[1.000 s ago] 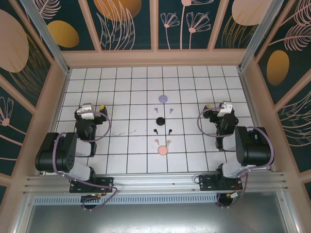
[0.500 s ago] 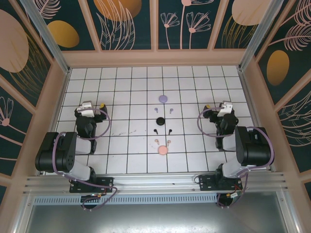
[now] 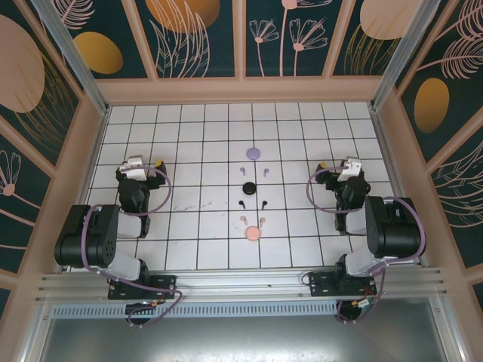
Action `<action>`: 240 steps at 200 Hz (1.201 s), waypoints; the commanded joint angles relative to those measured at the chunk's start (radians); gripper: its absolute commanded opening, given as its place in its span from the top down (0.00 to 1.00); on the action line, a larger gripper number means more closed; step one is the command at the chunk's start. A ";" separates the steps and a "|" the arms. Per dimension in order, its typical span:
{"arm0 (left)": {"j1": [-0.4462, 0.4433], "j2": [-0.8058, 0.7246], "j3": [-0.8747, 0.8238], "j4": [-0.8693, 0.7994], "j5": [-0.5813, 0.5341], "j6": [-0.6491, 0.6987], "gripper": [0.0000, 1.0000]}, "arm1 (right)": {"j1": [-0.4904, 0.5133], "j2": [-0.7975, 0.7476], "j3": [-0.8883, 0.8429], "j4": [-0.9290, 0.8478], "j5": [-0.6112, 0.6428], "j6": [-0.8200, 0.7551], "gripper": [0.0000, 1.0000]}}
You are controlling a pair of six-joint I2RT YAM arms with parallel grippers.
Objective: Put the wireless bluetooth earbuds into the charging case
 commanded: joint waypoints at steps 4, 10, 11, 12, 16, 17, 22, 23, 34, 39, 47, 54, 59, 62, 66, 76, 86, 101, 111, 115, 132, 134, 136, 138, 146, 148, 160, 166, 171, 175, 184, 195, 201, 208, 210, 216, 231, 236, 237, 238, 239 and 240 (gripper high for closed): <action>0.003 0.001 0.010 0.003 0.000 -0.012 0.01 | -0.011 -0.005 0.018 0.027 -0.023 0.009 0.01; 0.003 -0.002 0.004 0.012 0.002 -0.011 0.01 | -0.010 -0.004 0.018 0.027 -0.022 0.008 0.01; 0.003 -0.002 0.003 0.014 0.002 -0.011 0.01 | -0.010 -0.004 0.017 0.027 -0.022 0.008 0.01; 0.003 -0.003 0.002 0.014 0.002 -0.011 0.01 | -0.010 -0.004 0.017 0.028 -0.021 0.008 0.01; 0.003 -0.005 -0.001 0.017 0.006 -0.009 0.02 | -0.009 -0.005 0.015 0.032 -0.013 0.007 0.01; 0.003 -0.006 0.000 0.017 0.008 -0.008 0.02 | -0.009 -0.006 0.015 0.033 -0.008 0.008 0.01; 0.003 -0.013 0.007 0.001 0.016 -0.005 0.03 | 0.000 -0.010 0.016 0.028 0.033 0.014 0.01; 0.003 -0.015 0.009 -0.005 0.018 -0.003 0.04 | 0.001 -0.012 0.017 0.027 0.043 0.016 0.01; 0.003 -0.058 0.051 -0.117 0.023 0.001 0.04 | 0.010 -0.067 0.036 -0.056 0.125 0.037 0.01; 0.003 -0.078 0.079 -0.183 0.013 -0.005 0.03 | 0.014 -0.102 0.058 -0.120 0.156 0.045 0.01; 0.003 -0.105 0.127 -0.289 0.000 -0.006 0.03 | 0.017 -0.156 0.100 -0.249 0.193 0.064 0.01; 0.003 -0.125 0.162 -0.361 -0.005 -0.002 0.03 | 0.019 -0.198 0.134 -0.348 0.212 0.079 0.01; 0.002 -0.138 0.182 -0.402 -0.007 0.003 0.02 | 0.023 -0.241 0.150 -0.414 0.220 0.090 0.01; 0.002 -0.146 0.193 -0.420 -0.007 0.004 0.01 | 0.025 -0.258 0.162 -0.450 0.225 0.097 0.01; 0.002 -0.158 0.206 -0.452 -0.007 0.005 0.01 | 0.028 -0.289 0.179 -0.498 0.229 0.112 0.01; 0.002 -0.190 0.234 -0.511 -0.004 -0.009 0.01 | 0.027 -0.353 0.224 -0.631 0.222 0.161 0.01; 0.002 -0.220 0.259 -0.561 0.007 -0.031 0.01 | 0.026 -0.419 0.258 -0.733 0.219 0.229 0.01; 0.002 -0.268 0.281 -0.625 0.032 -0.097 0.01 | 0.021 -0.502 0.293 -0.884 0.282 0.415 0.01; 0.002 -0.295 0.303 -0.675 0.055 -0.157 0.01 | 0.011 -0.539 0.309 -0.943 0.228 0.458 0.01; 0.002 -0.305 0.312 -0.702 0.064 -0.185 0.01 | 0.008 -0.547 0.313 -0.957 0.197 0.464 0.01; 0.002 -0.336 0.343 -0.795 0.110 -0.312 0.01 | 0.043 -0.558 0.355 -1.067 0.131 0.493 0.01; 0.002 -0.338 0.346 -0.803 0.117 -0.326 0.01 | 0.051 -0.557 0.362 -1.083 0.129 0.494 0.01; 0.002 -0.340 0.350 -0.814 0.123 -0.342 0.01 | 0.060 -0.556 0.369 -1.102 0.128 0.494 0.01; 0.002 -0.341 0.354 -0.827 0.129 -0.358 0.01 | 0.068 -0.555 0.376 -1.121 0.125 0.494 0.01; 0.002 -0.342 0.374 -0.879 0.155 -0.417 0.01 | 0.107 -0.550 0.405 -1.199 0.123 0.494 0.02; 0.002 -0.340 0.378 -0.890 0.164 -0.429 0.01 | 0.120 -0.548 0.412 -1.217 0.122 0.496 0.03; 0.002 -0.338 0.399 -0.931 0.227 -0.496 0.01 | 0.193 -0.538 0.442 -1.317 0.104 0.502 0.08; 0.001 -0.337 0.403 -0.945 0.255 -0.528 0.01 | 0.236 -0.534 0.451 -1.367 0.105 0.517 0.10; -0.002 -0.339 0.403 -0.951 0.270 -0.549 0.01 | 0.271 -0.530 0.457 -1.407 0.105 0.538 0.11; -0.004 -0.342 0.400 -0.952 0.279 -0.566 0.01 | 0.301 -0.525 0.461 -1.435 0.099 0.551 0.12; -0.013 -0.355 0.385 -0.950 0.294 -0.599 0.01 | 0.372 -0.516 0.466 -1.493 0.096 0.582 0.14; -0.034 -0.378 0.364 -0.941 0.291 -0.621 0.01 | 0.469 -0.506 0.467 -1.552 0.114 0.639 0.15; -0.048 -0.389 0.356 -0.944 0.284 -0.627 0.01 | 0.526 -0.500 0.466 -1.579 0.121 0.667 0.16; -0.066 -0.396 0.351 -0.953 0.277 -0.627 0.02 | 0.592 -0.489 0.468 -1.610 0.141 0.708 0.16; -0.072 -0.398 0.352 -0.958 0.274 -0.628 0.01 | 0.613 -0.484 0.469 -1.617 0.147 0.721 0.16; -0.087 -0.400 0.350 -0.973 0.270 -0.630 0.01 | 0.672 -0.472 0.472 -1.640 0.158 0.754 0.17; -0.121 -0.397 0.347 -0.998 0.269 -0.630 0.01 | 0.814 -0.430 0.488 -1.689 0.203 0.848 0.18; -0.131 -0.396 0.342 -1.000 0.268 -0.634 0.01 | 0.859 -0.414 0.496 -1.701 0.215 0.877 0.18; -0.133 -0.396 0.342 -0.999 0.268 -0.635 0.01 | 0.868 -0.410 0.498 -1.704 0.218 0.881 0.18; -0.134 -0.395 0.340 -0.999 0.267 -0.635 0.01 | 0.876 -0.405 0.500 -1.706 0.221 0.886 0.18; -0.135 -0.395 0.338 -0.998 0.267 -0.636 0.01 | 0.884 -0.402 0.503 -1.709 0.223 0.891 0.18; -0.136 -0.395 0.337 -0.998 0.266 -0.637 0.01 | 0.889 -0.398 0.504 -1.711 0.226 0.897 0.18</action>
